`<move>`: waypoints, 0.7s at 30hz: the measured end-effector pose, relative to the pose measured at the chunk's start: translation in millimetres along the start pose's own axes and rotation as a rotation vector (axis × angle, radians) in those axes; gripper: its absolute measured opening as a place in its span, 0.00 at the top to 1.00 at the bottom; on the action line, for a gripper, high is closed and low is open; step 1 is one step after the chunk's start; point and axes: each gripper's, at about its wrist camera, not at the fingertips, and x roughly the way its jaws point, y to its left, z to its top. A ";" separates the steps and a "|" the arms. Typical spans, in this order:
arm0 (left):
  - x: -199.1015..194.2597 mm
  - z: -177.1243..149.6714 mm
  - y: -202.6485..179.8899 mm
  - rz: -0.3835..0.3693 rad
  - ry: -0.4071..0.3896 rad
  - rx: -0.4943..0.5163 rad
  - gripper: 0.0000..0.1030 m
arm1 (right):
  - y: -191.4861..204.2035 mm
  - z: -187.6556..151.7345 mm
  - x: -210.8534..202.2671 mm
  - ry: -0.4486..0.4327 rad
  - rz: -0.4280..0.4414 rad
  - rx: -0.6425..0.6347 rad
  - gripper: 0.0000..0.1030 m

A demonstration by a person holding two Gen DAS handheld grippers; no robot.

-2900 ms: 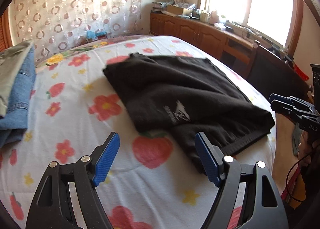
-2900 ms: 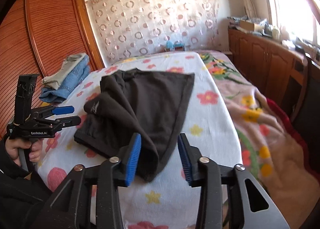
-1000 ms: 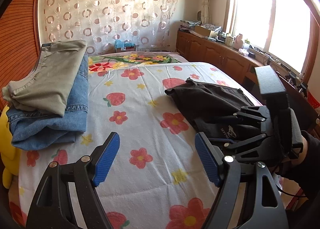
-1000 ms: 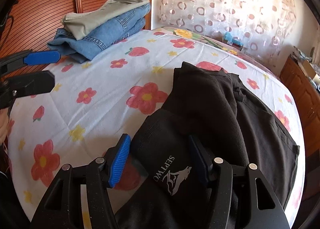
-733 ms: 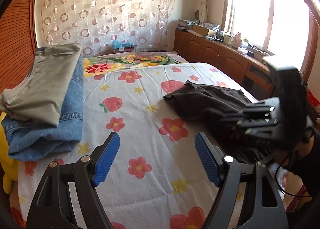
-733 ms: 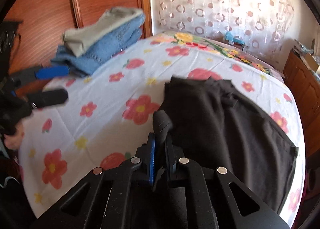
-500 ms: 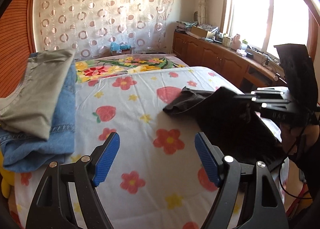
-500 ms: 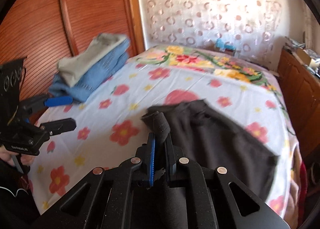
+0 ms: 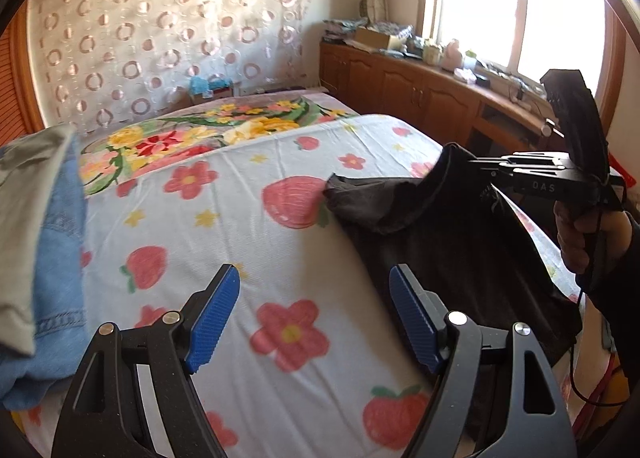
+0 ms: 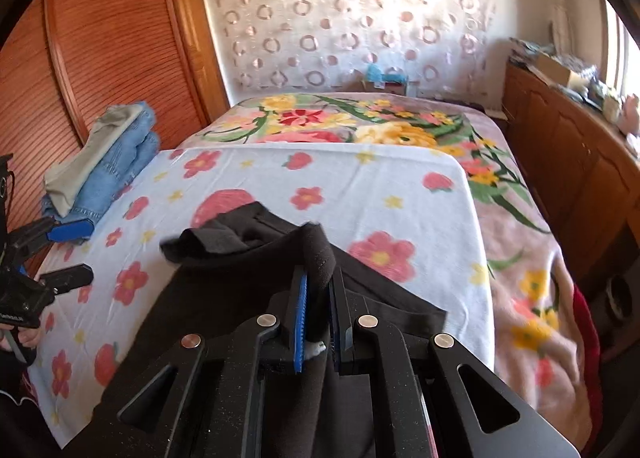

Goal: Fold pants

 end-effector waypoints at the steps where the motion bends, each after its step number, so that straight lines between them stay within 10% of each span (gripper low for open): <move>1: 3.6 1.6 -1.8 -0.004 0.009 0.005 0.24 | -2.1 2.7 1.7 0.002 -0.003 0.010 0.81; 4: 19.2 9.9 -9.2 -0.017 0.039 0.028 0.24 | -9.9 2.3 -4.9 -0.012 -0.028 0.042 0.63; 21: 83.5 49.8 -23.8 -0.002 0.099 0.126 0.24 | -10.4 -0.2 -8.7 0.014 0.037 0.044 0.62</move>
